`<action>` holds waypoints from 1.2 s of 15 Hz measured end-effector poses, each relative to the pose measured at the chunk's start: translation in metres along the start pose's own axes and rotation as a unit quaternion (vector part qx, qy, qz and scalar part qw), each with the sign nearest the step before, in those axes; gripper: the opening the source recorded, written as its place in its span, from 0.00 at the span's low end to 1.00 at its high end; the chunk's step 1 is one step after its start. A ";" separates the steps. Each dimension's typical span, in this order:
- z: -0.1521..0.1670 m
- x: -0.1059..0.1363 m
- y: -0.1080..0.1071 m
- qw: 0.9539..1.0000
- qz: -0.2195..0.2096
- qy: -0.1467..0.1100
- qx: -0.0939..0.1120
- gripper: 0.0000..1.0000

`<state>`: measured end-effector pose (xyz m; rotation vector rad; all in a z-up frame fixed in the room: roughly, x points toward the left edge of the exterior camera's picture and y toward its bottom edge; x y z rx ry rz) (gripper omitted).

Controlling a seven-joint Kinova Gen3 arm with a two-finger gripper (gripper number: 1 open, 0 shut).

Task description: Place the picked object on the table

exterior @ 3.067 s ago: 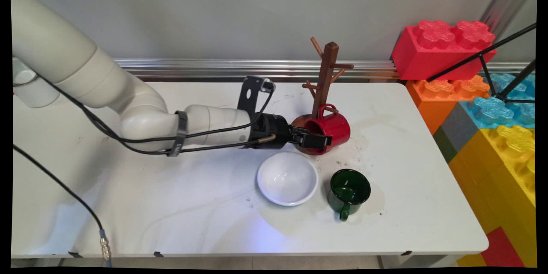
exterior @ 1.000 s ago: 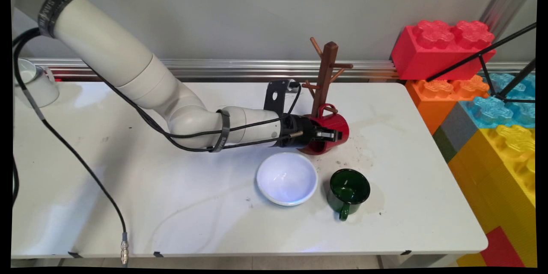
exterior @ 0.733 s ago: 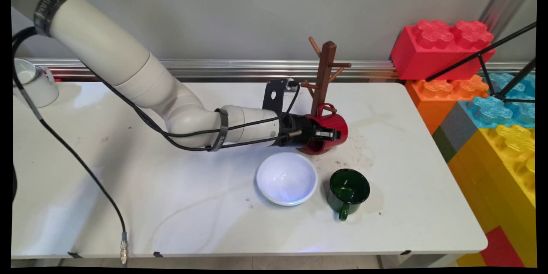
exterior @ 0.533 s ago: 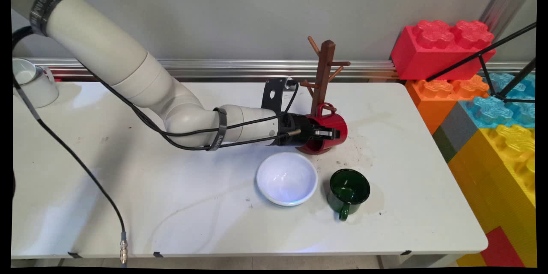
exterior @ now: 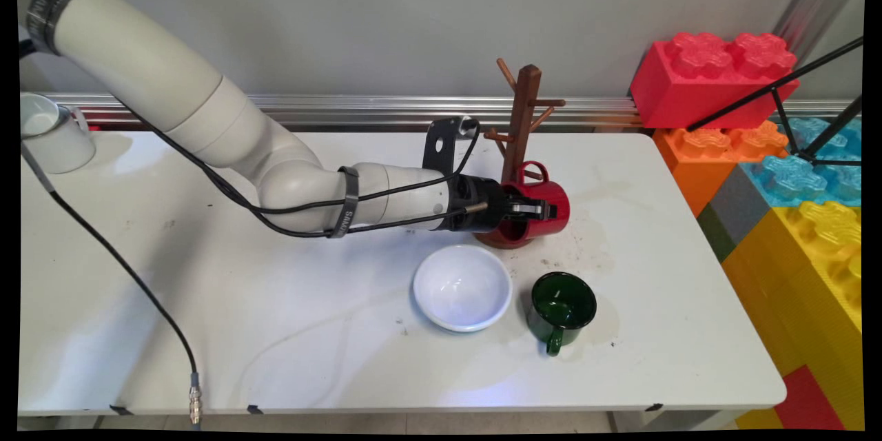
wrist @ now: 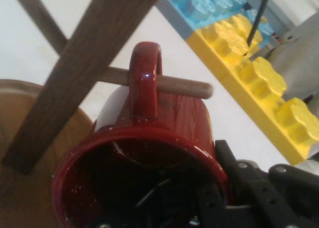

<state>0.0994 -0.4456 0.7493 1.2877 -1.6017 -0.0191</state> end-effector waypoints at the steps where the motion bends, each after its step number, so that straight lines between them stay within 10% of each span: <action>1: -0.001 0.000 0.001 1.000 0.000 0.000 -0.003 0.00; 18: -0.027 0.008 0.058 0.995 0.026 -0.021 -0.092 0.00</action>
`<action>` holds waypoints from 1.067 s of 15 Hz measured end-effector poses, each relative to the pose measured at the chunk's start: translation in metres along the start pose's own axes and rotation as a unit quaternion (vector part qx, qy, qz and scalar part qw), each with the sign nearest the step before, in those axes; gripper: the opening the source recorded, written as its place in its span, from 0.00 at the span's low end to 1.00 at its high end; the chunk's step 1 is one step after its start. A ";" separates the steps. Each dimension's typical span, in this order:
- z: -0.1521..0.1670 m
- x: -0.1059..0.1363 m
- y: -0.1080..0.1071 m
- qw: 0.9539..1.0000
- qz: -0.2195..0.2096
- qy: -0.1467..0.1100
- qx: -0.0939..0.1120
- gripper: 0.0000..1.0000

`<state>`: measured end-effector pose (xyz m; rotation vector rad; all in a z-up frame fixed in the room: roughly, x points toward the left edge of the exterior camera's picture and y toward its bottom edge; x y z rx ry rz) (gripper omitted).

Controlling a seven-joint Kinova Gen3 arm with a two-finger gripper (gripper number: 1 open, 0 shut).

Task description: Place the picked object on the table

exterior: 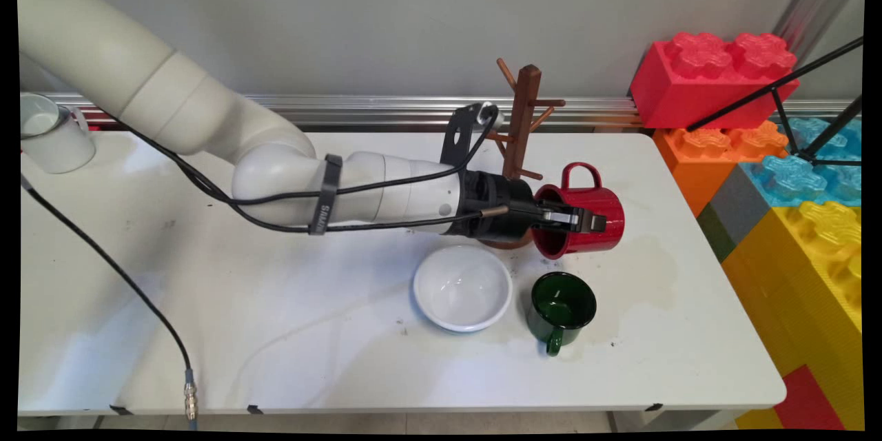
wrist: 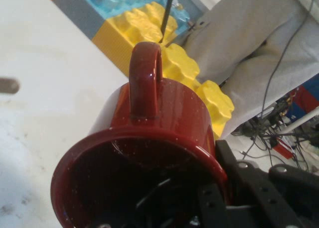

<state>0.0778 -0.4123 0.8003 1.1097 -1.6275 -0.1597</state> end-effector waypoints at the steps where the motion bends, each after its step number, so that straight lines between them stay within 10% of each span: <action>1: -0.003 0.004 0.003 1.000 0.006 -0.004 0.000 0.00; 16: -0.074 0.079 0.050 0.991 0.114 -0.072 0.012 0.00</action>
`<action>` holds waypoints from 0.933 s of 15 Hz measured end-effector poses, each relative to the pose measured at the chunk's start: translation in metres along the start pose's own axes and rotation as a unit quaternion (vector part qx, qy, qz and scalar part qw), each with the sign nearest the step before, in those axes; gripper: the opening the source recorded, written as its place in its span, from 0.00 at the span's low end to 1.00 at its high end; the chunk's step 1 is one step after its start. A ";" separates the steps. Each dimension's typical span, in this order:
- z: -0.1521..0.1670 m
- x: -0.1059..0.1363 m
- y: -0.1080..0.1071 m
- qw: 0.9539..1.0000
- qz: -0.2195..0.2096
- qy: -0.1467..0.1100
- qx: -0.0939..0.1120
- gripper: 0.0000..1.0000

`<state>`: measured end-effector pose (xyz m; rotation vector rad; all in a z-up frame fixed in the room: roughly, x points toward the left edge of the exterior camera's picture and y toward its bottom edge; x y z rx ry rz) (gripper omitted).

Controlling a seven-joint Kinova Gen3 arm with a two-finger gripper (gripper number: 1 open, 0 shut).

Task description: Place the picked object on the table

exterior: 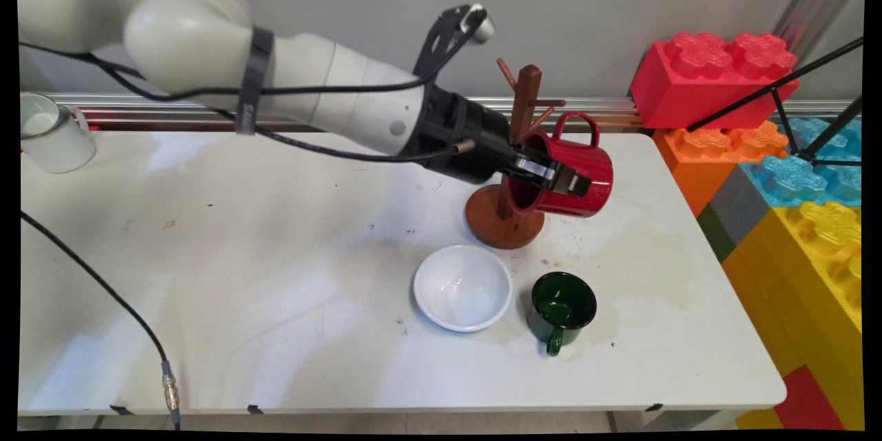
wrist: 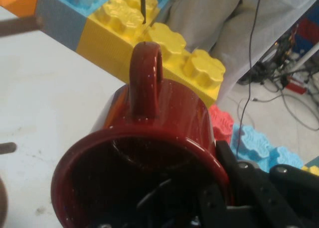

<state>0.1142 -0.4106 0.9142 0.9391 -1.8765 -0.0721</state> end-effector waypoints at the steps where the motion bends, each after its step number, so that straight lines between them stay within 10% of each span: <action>1: -0.005 0.004 0.001 1.000 0.005 -0.006 0.004 0.00; 8: -0.045 0.033 0.007 0.995 0.028 -0.078 0.057 0.00; 14: -0.076 0.041 0.010 0.980 0.053 -0.158 0.108 0.00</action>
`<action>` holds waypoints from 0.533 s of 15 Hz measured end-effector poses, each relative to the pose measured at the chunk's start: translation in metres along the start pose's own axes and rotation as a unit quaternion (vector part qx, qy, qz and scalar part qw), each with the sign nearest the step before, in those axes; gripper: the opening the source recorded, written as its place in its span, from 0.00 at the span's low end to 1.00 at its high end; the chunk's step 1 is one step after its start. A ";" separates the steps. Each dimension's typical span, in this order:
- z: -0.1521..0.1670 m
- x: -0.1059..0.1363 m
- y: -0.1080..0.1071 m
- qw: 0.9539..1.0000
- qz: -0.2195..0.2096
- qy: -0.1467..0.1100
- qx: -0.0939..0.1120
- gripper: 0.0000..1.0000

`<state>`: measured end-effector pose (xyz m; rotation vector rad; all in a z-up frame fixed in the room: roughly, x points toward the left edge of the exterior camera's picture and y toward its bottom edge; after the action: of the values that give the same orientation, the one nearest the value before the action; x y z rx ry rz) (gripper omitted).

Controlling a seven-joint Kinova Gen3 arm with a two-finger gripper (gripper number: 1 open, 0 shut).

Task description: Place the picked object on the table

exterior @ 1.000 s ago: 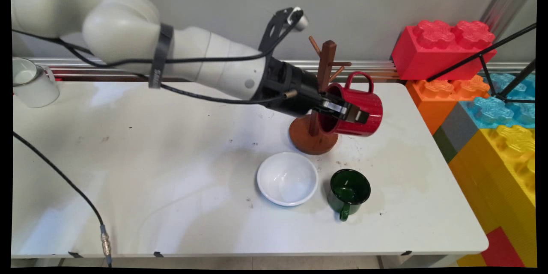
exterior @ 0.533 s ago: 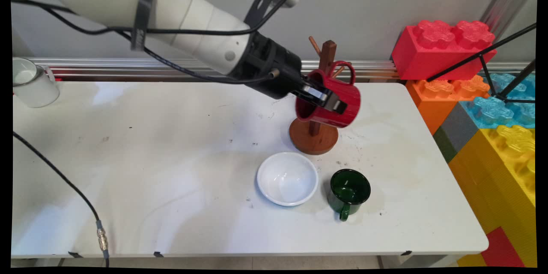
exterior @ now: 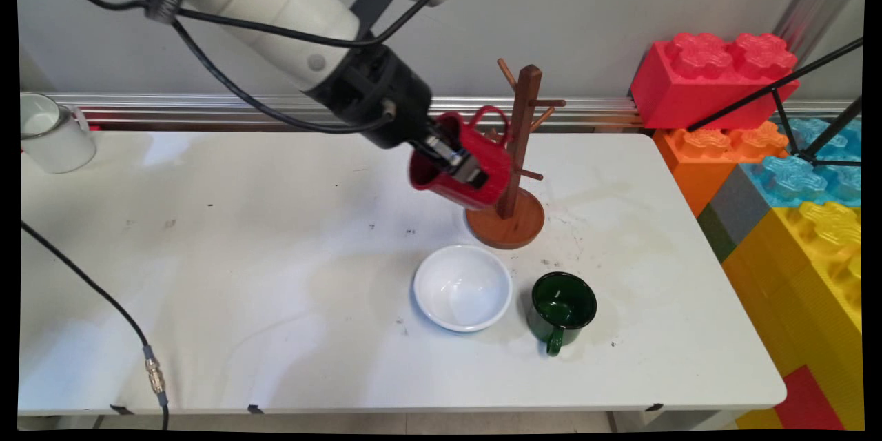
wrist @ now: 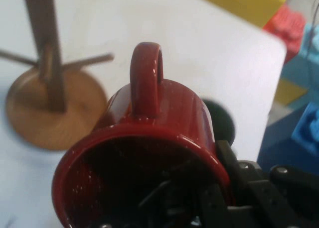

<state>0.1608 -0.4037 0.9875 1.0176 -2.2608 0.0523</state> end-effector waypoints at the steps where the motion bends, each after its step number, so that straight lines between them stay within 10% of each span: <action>1: -0.004 -0.001 -0.002 1.000 0.005 -0.011 0.009 0.00; 8: -0.010 -0.002 -0.020 0.990 0.069 -0.091 0.081 0.00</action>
<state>0.1812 -0.4137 0.9896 0.9817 -2.5258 0.2130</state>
